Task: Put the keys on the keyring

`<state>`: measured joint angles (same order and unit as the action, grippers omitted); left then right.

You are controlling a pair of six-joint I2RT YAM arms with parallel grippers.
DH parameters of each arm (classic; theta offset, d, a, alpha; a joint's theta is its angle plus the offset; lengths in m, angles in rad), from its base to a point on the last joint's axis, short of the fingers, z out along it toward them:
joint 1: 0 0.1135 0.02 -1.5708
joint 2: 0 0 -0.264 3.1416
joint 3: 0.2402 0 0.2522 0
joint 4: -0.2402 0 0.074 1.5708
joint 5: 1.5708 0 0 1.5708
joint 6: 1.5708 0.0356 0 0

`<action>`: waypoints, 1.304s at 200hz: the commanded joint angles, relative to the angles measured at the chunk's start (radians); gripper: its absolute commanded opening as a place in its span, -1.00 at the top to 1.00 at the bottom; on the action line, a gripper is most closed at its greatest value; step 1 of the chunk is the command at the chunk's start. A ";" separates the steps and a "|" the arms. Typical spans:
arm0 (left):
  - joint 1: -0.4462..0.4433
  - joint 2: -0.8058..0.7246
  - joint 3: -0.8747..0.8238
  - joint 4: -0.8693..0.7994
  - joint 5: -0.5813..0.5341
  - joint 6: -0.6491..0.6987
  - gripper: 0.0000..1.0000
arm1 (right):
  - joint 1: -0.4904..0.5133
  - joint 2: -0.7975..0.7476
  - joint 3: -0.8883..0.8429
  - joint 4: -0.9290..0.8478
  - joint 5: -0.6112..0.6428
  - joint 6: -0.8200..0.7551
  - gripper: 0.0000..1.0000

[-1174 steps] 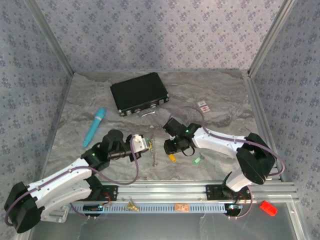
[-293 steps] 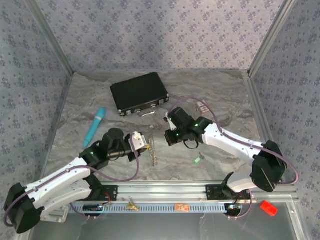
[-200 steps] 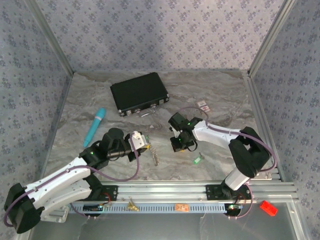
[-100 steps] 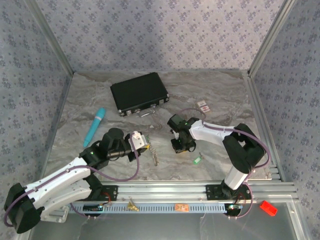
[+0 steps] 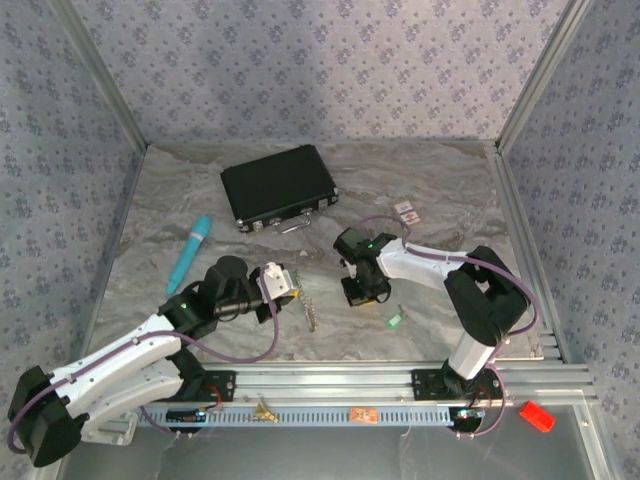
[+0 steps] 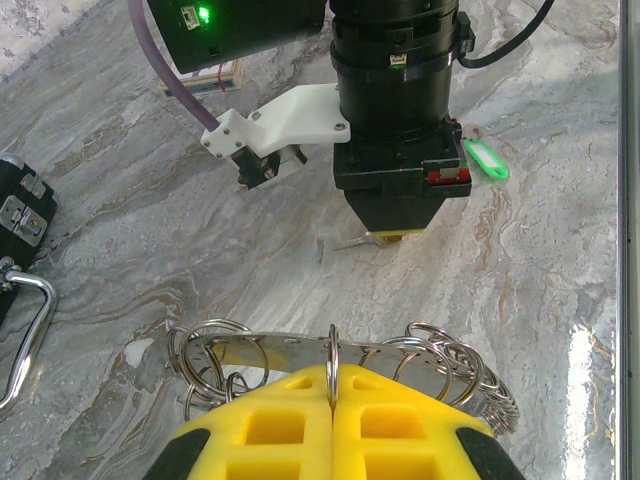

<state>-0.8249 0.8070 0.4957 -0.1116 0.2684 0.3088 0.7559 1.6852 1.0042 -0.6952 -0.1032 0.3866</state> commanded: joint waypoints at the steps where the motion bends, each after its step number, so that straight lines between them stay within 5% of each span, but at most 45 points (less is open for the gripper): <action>1: -0.006 0.003 0.013 0.011 0.005 0.013 1.00 | 0.007 0.003 0.026 -0.049 0.005 -0.005 1.00; 46: -0.005 0.006 0.015 0.007 0.000 0.005 1.00 | 0.032 -0.122 0.041 -0.033 0.061 -0.079 1.00; 92: -0.005 0.017 0.033 -0.009 0.007 -0.048 1.00 | 0.110 -0.373 -0.040 0.220 0.132 -0.289 1.00; 145: -0.005 0.045 0.066 -0.020 0.034 -0.104 1.00 | 0.131 -0.500 -0.093 0.418 -0.051 -0.541 1.00; 261: -0.005 0.098 0.101 0.006 0.106 -0.243 1.00 | 0.156 -0.474 -0.011 0.329 -0.244 -0.700 1.00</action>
<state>-0.8249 0.9035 0.5591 -0.1165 0.3363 0.1040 0.9001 1.1938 0.9485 -0.3214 -0.2825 -0.2604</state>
